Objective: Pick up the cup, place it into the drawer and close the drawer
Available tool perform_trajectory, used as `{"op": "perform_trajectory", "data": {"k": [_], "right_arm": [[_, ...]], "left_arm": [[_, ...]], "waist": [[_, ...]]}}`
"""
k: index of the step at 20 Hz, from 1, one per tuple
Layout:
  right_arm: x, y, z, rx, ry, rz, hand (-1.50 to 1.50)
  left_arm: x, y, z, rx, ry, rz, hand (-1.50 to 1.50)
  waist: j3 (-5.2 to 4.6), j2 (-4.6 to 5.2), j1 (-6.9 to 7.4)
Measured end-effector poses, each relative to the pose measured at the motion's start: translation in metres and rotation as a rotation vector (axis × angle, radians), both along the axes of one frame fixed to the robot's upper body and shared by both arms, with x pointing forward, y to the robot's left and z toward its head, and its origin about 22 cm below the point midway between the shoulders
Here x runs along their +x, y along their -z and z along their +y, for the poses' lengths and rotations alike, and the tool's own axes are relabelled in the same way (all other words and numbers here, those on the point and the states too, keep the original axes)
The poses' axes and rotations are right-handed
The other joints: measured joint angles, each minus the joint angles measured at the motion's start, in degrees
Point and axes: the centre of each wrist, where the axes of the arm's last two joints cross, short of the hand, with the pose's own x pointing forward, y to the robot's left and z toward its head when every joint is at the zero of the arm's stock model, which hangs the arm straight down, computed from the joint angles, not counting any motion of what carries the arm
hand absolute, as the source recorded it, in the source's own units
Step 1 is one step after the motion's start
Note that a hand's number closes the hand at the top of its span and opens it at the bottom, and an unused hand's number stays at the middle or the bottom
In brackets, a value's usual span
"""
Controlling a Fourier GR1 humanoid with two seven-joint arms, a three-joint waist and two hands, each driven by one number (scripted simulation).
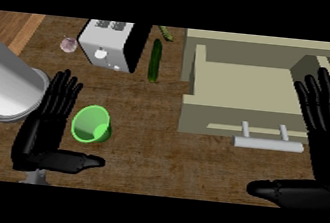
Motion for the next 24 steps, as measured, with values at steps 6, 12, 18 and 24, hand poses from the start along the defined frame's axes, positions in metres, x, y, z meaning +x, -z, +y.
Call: {"op": "perform_trajectory", "data": {"k": [6, 12, 18, 24], "right_arm": [[0.000, -0.008, -0.001, 0.006, -0.001, 0.001, -1.50], [-0.001, -0.006, 0.002, 0.009, -0.014, 0.003, -1.50], [-0.001, -0.010, 0.005, 0.001, -0.015, 0.005, -1.50], [0.002, -0.013, 0.005, 0.006, -0.019, 0.000, -1.50]], "left_arm": [[-0.005, 0.033, 0.015, 0.019, -0.038, 0.040, -1.50], [0.008, 0.055, 0.029, 0.022, -0.045, 0.074, -1.50], [0.013, 0.081, 0.033, 0.029, -0.046, 0.106, -1.50], [0.009, 0.103, 0.046, 0.027, -0.056, 0.094, -1.50]], "waist": [[-0.01, 0.00, 0.04], [-0.02, 0.00, 0.00], [-0.03, 0.02, -0.01], [0.10, -0.07, 0.02]]}}
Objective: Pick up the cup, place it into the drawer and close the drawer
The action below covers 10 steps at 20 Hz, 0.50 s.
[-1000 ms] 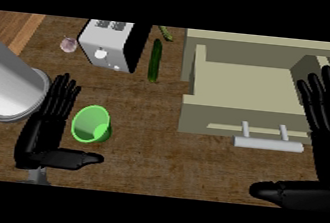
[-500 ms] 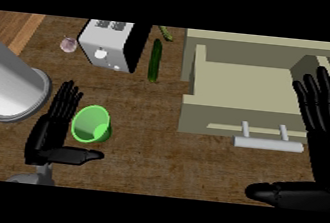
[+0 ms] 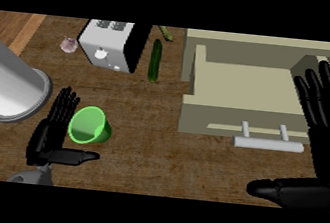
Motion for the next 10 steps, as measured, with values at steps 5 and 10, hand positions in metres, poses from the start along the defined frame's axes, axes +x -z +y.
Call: {"op": "perform_trajectory", "data": {"k": [5, 10], "right_arm": [[-0.001, 0.003, 0.007, 0.002, -0.010, 0.000, -1.50], [-0.003, 0.002, 0.002, 0.000, -0.014, 0.005, -1.50]], "left_arm": [[0.006, 0.013, 0.003, -0.004, -0.025, -0.007, -1.50], [0.007, 0.027, 0.001, -0.002, -0.032, 0.016, -1.50]], "waist": [[0.08, -0.03, -0.05], [-0.06, 0.06, -0.08]]}}
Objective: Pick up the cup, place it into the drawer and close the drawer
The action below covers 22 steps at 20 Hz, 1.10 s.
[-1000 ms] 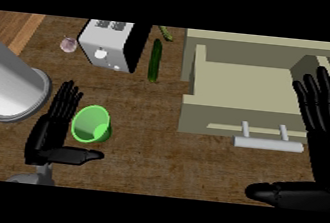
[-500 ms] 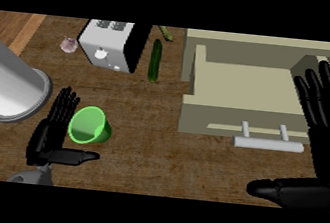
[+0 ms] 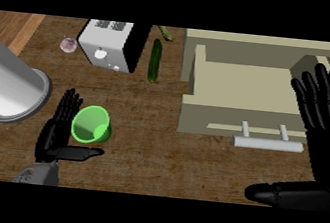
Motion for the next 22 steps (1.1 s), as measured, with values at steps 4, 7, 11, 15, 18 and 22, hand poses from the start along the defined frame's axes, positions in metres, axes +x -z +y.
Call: {"op": "perform_trajectory", "data": {"k": [4, 7, 11, 15, 18, 22], "right_arm": [[-0.006, 0.001, -0.005, -0.001, -0.004, 0.002, -1.50], [-0.001, -0.001, -0.003, 0.005, 0.002, 0.003, -1.50], [-0.001, 0.002, -0.008, -0.001, -0.007, 0.004, -1.50], [0.003, -0.005, -0.008, 0.001, -0.010, 0.005, -1.50], [0.001, -0.011, -0.001, 0.002, -0.008, 0.004, -1.50], [-0.004, -0.006, 0.002, 0.000, -0.013, 0.000, -1.50]], "left_arm": [[-0.001, 0.017, 0.009, -0.002, 0.000, 0.011, -1.50], [-0.002, 0.026, 0.009, -0.004, 0.011, 0.020, -1.50], [0.002, 0.033, 0.012, -0.010, 0.023, 0.015, -1.50], [0.004, 0.039, 0.006, -0.031, 0.034, 0.006, -1.50], [0.013, 0.039, 0.006, -0.051, 0.040, 0.003, -1.50], [0.014, 0.043, 0.002, -0.078, 0.036, 0.005, -1.50]], "waist": [[-0.03, 0.05, -0.12], [-0.04, 0.05, -0.07], [-0.06, 0.06, -0.14], [-0.06, 0.08, -0.16], [-0.07, 0.11, -0.23], [-0.08, 0.08, -0.24]]}}
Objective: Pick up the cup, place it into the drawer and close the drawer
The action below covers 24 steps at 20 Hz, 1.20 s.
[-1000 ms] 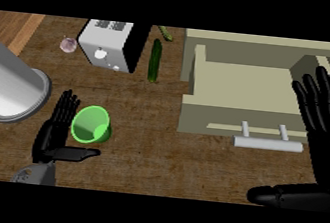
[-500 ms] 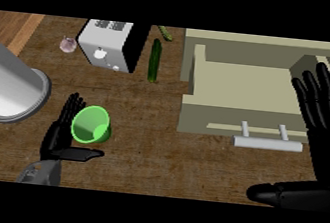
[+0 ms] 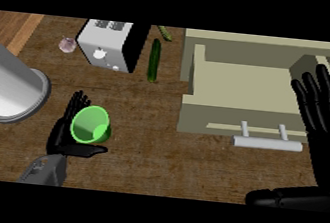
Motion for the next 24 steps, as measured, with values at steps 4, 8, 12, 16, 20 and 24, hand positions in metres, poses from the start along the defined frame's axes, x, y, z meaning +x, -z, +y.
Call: {"op": "perform_trajectory", "data": {"k": [4, 8, 12, 16, 20, 24], "right_arm": [[0.002, -0.004, 0.000, 0.001, -0.001, 0.007, -1.50], [-0.002, -0.006, -0.002, -0.001, -0.001, 0.004, -1.50], [0.001, 0.000, 0.000, 0.005, 0.001, 0.006, -1.50], [-0.002, -0.002, -0.002, 0.003, 0.001, 0.015, -1.50], [-0.004, -0.003, -0.007, -0.003, 0.005, 0.009, -1.50], [0.001, -0.001, -0.005, -0.003, 0.004, 0.001, -1.50]], "left_arm": [[0.003, 0.002, -0.002, -0.036, 0.010, 0.012, -1.50], [0.006, 0.002, -0.004, -0.081, 0.046, 0.029, -1.50], [0.004, 0.005, -0.007, -0.119, 0.076, 0.039, 1.50], [0.009, 0.002, -0.006, -0.142, 0.102, 0.029, 1.50], [0.012, 0.001, -0.010, -0.129, 0.096, -0.020, 1.50], [0.015, -0.002, -0.009, -0.106, 0.047, -0.069, 1.50]], "waist": [[0.01, 0.02, 0.00], [0.00, 0.04, -0.11], [-0.02, 0.10, -0.18], [-0.04, 0.12, -0.29], [-0.04, 0.10, -0.28], [-0.05, 0.18, -0.28]]}}
